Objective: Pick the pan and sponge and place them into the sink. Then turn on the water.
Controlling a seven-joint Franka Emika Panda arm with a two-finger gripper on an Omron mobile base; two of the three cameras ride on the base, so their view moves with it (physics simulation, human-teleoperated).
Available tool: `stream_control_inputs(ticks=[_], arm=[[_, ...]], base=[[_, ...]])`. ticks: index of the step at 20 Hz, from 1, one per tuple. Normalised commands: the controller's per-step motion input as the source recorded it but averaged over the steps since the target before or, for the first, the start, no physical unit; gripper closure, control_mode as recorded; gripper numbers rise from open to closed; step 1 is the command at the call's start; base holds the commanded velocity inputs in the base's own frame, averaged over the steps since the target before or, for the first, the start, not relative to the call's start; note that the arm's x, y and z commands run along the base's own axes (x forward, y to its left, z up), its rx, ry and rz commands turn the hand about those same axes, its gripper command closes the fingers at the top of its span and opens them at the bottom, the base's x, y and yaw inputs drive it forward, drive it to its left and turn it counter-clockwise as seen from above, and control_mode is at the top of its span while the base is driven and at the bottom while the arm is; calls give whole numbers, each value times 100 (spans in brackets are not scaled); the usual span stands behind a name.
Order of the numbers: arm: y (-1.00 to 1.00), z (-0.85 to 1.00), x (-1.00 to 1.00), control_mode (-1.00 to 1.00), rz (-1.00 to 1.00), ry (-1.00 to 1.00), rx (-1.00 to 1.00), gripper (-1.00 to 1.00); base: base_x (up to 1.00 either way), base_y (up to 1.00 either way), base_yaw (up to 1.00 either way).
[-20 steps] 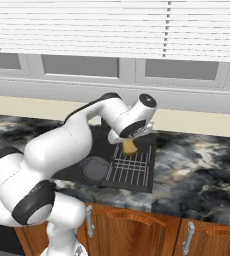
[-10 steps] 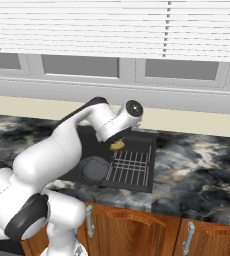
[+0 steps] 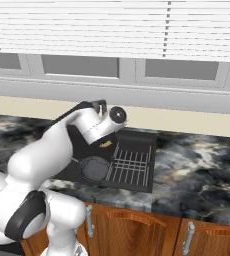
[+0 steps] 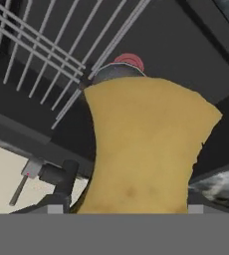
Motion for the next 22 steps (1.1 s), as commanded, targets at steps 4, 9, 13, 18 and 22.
stream_control_inputs(ticks=[4, 9, 13, 18, 22], arm=[[38, -18, 21, -100, 0, 9, 1, 100], [31, -18, 20, -100, 0, 11, 0, 100], [25, -24, 8, -100, -2, 1, 2, 100], [21, -32, 11, -100, -4, 1, 2, 100], [17, -32, 24, -100, -5, 3, 3, 100]], base=[[0, 0, 0], [0, 0, 0], [0, 0, 0], [0, 0, 0], [0, 0, 0]])
